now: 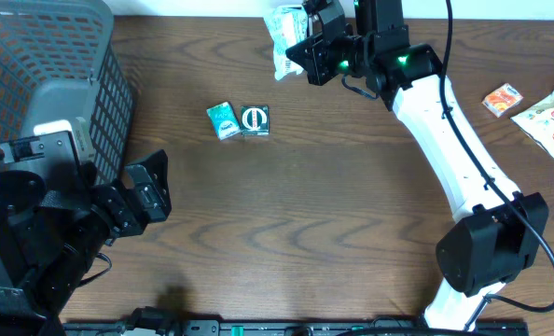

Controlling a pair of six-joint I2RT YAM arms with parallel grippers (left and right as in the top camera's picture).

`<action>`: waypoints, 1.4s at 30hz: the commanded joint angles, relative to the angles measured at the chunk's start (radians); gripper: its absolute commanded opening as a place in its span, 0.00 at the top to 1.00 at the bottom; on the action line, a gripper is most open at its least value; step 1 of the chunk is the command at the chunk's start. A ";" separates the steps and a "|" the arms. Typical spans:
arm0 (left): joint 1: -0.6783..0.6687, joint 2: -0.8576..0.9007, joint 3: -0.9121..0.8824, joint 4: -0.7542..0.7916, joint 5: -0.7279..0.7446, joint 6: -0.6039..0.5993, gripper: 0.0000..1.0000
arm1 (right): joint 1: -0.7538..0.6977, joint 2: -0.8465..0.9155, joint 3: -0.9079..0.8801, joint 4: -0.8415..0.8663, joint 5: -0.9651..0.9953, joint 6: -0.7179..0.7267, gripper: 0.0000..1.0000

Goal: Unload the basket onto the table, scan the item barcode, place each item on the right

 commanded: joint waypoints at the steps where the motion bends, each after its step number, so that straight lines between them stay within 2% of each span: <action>1: 0.004 0.000 0.007 -0.002 -0.013 -0.009 0.02 | 0.005 0.000 0.007 -0.003 0.000 -0.025 0.99; 14: 0.004 0.000 0.007 -0.002 -0.013 -0.009 0.02 | 0.005 0.004 0.006 -0.052 0.031 -0.013 0.98; 15: 0.004 0.000 0.007 -0.002 -0.013 -0.009 0.02 | 0.007 0.005 0.005 -0.077 0.070 -0.002 0.99; 21: 0.004 0.000 0.007 -0.002 -0.013 -0.009 0.02 | 0.038 0.006 -0.061 -0.236 0.599 0.144 0.99; 25: 0.004 0.000 0.007 -0.002 -0.013 -0.009 0.02 | 0.055 0.006 -0.149 -0.276 0.830 0.235 0.99; 35: 0.004 0.000 0.007 -0.002 -0.013 -0.009 0.02 | 0.076 0.006 -0.377 -0.278 1.192 0.261 0.96; 38: 0.004 0.000 0.007 -0.002 -0.013 -0.009 0.02 | 0.076 0.006 -0.414 -0.272 1.196 0.260 0.93; 42: 0.004 0.000 0.007 -0.002 -0.013 -0.009 0.02 | 0.076 0.006 -0.449 -0.271 1.101 0.260 0.89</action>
